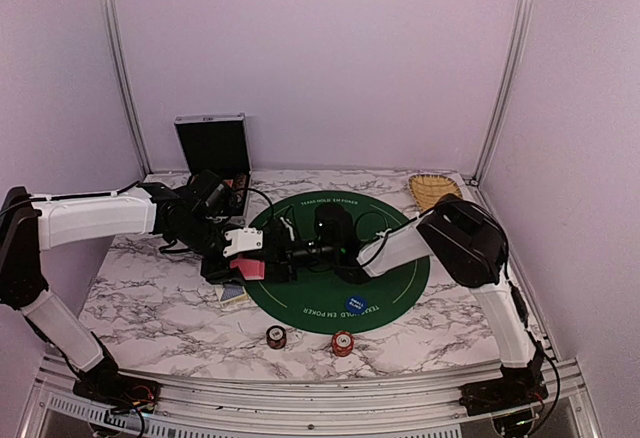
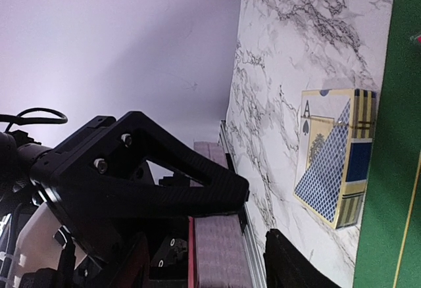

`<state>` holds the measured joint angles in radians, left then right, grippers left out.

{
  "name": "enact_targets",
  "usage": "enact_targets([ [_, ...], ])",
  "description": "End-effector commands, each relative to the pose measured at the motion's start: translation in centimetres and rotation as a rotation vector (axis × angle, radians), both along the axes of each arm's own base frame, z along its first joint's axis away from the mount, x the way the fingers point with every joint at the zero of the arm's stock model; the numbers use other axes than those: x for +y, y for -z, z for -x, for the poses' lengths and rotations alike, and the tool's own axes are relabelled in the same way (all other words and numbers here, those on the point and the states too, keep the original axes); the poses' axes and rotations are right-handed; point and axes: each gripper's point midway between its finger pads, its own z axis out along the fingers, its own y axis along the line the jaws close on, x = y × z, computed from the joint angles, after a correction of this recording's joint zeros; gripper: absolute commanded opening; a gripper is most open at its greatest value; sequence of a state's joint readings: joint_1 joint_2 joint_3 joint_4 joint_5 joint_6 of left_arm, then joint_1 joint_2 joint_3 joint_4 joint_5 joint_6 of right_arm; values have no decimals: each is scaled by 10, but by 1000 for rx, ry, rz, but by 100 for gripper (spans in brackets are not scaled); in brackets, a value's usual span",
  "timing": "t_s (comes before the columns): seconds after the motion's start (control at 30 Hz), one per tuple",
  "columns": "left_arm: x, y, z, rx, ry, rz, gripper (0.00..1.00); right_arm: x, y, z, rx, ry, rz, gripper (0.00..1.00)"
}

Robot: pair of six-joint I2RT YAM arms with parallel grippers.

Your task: Distribute texas hold em gaming equipment

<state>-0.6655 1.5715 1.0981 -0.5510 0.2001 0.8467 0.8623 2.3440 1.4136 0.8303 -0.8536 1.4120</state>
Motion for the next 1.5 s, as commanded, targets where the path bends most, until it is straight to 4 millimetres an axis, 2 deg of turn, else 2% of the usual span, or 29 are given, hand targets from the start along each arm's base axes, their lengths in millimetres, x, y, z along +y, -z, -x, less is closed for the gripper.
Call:
enact_targets([
  [0.0, 0, -7, -5, -13, -1, -3, 17, -8, -32, -5, -63, 12, -36, 60],
  [0.07, 0, -7, -5, -13, -2, -3, 17, -12, -32, -6, -73, 12, -24, 68],
  [0.2, 1, -9, -6, -19, -6, -6, 17, -28, -25, -9, -88, 31, 37, 75],
  [0.4, 6, -8, -5, -18, -14, -22, 13, -82, -19, -18, -127, 95, 148, 85],
  [0.47, 7, -9, -5, -17, -18, -22, 13, -98, -10, -17, -148, 104, 218, 88],
  [0.67, 10, -9, -5, -9, -31, -24, 13, -146, -4, -7, -304, 116, 489, 91],
  [0.83, 12, -10, -5, -7, -40, -22, 13, -180, -14, 8, -484, 121, 723, 88],
  [0.97, 13, -10, -6, -5, -47, -24, 13, -185, -15, 38, -640, 35, 917, 82],
  [1.07, 14, -9, -5, 2, -50, -25, 12, -179, -13, 69, -703, -68, 984, 79],
  [1.23, 17, -8, -4, 10, -54, -36, 12, -176, -6, 104, -756, -179, 1041, 77],
  [1.33, 19, -6, -4, 14, -59, -44, 12, -174, -2, 121, -794, -237, 1081, 78],
  [1.47, 20, -6, -4, 20, -59, -48, 12, -179, 5, 133, -853, -278, 1165, 86],
])
